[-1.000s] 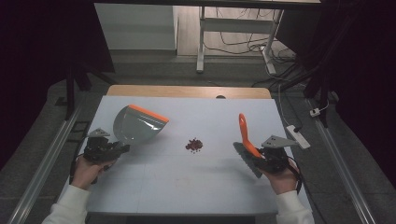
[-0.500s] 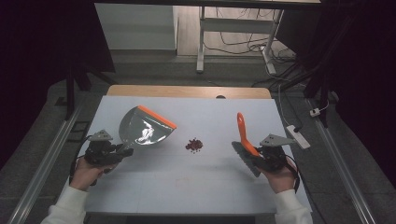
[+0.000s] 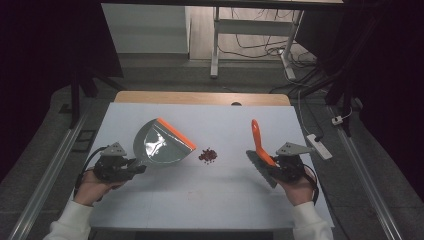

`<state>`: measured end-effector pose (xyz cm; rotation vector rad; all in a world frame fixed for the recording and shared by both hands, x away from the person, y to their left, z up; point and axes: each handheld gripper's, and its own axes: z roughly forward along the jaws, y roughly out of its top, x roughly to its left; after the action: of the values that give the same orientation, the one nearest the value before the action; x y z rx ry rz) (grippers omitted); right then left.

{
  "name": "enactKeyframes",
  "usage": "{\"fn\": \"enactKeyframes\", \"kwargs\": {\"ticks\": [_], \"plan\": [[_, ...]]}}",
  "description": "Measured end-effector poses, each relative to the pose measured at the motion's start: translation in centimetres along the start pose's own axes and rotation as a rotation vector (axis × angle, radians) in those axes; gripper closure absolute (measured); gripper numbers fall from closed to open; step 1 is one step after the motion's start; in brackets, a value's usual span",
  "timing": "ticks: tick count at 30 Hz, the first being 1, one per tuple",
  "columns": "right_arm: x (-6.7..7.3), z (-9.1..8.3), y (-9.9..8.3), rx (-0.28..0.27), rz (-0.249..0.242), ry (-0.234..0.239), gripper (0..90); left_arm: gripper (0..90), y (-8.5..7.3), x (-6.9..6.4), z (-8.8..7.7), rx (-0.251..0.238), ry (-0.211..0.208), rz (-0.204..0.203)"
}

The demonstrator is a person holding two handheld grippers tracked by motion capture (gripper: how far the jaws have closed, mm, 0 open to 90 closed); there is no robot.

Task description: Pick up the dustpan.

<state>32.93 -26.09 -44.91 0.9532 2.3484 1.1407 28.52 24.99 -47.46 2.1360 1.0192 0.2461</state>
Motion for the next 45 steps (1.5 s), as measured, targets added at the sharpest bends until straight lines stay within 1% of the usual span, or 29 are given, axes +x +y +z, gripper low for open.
{"fn": "enactKeyframes", "kwargs": {"ticks": [6,16,19,22,24,27,29,32,33,34,35,38,42,45], "plan": [[0.2,0.4,0.3,0.001,-0.006,0.006,70.2,62.5,0.0,-0.3,0.4,0.018,-0.025,0.019],[0.4,0.9,0.7,0.002,-0.016,0.013,70.2,62.5,-0.3,-0.5,0.8,0.054,-0.038,0.042],[0.4,1.2,1.0,0.003,-0.021,0.012,70.3,62.5,-0.5,-0.4,0.9,0.071,-0.056,0.057],[0.3,1.6,1.7,-0.001,-0.030,0.012,70.3,62.5,-0.5,-0.5,1.1,0.087,-0.072,0.065],[0.3,2.0,2.3,-0.006,-0.032,0.013,70.3,62.5,-0.5,-0.6,1.4,0.093,-0.079,0.065],[0.5,2.7,3.0,-0.015,-0.031,0.020,70.3,62.5,-0.6,-0.8,1.6,0.109,-0.094,0.078],[0.6,3.2,3.5,-0.017,-0.040,0.024,70.3,62.5,-0.6,-0.9,1.8,0.118,-0.100,0.087],[0.9,4.0,4.8,-0.030,-0.047,0.035,70.3,62.5,-0.6,-1.1,2.1,0.135,-0.116,0.104],[1.1,4.7,5.7,-0.040,-0.045,0.045,70.3,62.5,-0.6,-1.2,2.1,0.141,-0.118,0.111],[1.1,4.7,5.7,-0.040,-0.045,0.045,70.3,62.5,-0.6,-1.3,2.2,0.147,-0.124,0.119],[1.2,5.1,6.1,-0.042,-0.049,0.049,70.3,62.5,-0.6,-1.4,2.3,0.149,-0.129,0.126],[1.6,6.3,7.0,-0.040,-0.064,0.056,70.3,62.5,-0.6,-1.6,2.5,0.159,-0.139,0.139],[1.9,7.9,7.7,-0.018,-0.074,0.059,70.2,62.5,-0.6,-1.9,2.7,0.174,-0.151,0.152],[1.9,8.4,7.8,-0.012,-0.075,0.064,70.3,62.5,-0.5,-2.2,3.0,0.184,-0.165,0.164]]}}
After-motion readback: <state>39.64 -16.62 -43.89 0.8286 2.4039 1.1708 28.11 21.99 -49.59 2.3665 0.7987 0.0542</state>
